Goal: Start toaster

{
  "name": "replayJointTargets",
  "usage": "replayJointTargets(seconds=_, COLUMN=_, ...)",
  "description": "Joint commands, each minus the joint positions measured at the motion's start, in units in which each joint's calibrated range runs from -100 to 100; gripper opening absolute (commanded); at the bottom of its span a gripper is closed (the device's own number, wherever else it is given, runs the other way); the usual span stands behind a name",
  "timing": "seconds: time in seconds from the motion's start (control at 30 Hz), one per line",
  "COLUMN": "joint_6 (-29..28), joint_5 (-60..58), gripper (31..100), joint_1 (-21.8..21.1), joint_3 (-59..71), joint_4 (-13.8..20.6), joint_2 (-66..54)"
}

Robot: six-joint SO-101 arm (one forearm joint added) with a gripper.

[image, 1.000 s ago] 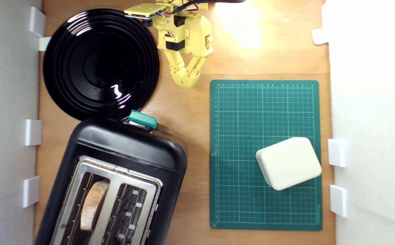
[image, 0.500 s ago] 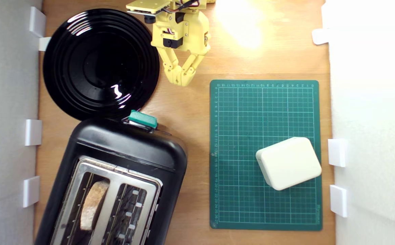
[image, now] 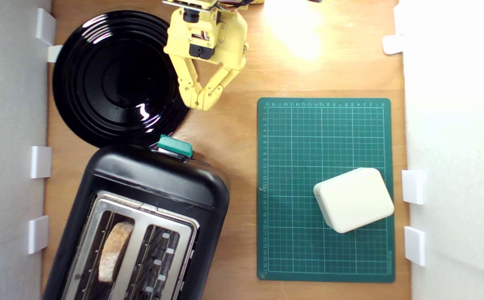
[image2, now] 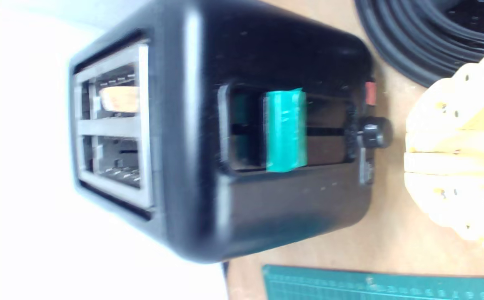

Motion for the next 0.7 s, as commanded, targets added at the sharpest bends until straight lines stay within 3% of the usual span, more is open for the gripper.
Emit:
replayJointTargets(seconds=0.0, joint_6=2.41, joint_5=-0.09, gripper=31.4, joint_1=-0.28, joint_3=-11.1, joint_4=0.51, joint_2=5.12)
replayJointTargets(seconds=0.2, joint_6=2.83, joint_5=-0.18, gripper=31.4, joint_1=-0.12, joint_3=-20.28, joint_4=0.61, joint_2=12.2)
replayJointTargets(seconds=0.67, joint_6=2.15, joint_5=-0.18, gripper=31.4, joint_1=4.88, joint_3=-34.91, joint_4=-0.52, joint_2=26.85)
